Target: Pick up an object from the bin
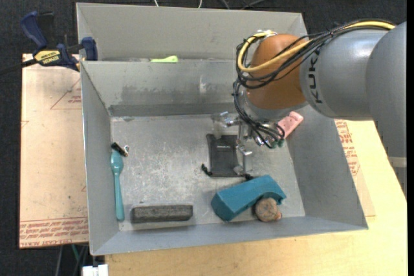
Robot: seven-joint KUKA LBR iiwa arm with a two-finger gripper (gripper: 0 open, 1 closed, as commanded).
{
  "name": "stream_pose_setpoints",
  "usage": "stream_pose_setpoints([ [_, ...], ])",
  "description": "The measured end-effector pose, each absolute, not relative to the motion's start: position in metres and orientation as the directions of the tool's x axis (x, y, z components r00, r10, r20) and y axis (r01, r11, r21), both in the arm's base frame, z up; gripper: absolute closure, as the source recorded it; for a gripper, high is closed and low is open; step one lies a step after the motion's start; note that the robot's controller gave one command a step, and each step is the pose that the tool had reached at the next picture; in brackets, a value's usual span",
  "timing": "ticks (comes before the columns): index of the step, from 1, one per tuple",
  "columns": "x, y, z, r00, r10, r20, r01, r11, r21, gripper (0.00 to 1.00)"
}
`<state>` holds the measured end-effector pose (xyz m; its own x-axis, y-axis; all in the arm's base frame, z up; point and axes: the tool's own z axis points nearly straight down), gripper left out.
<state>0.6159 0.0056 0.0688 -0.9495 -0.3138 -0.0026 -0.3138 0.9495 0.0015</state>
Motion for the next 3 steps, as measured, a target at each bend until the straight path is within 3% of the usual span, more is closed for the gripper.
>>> stream_pose_setpoints([
  [1, 0.616, -0.018, 0.072, -0.797, -0.604, -0.002, -0.604, 0.797, -0.001, 1.0],
  [2, 0.616, -0.018, 0.072, -0.797, -0.604, -0.002, -0.604, 0.797, -0.001, 1.0],
  [3, 0.619, -0.003, 0.087, -0.65, -0.76, -0.002, -0.76, 0.65, 0.0, 1.0],
])
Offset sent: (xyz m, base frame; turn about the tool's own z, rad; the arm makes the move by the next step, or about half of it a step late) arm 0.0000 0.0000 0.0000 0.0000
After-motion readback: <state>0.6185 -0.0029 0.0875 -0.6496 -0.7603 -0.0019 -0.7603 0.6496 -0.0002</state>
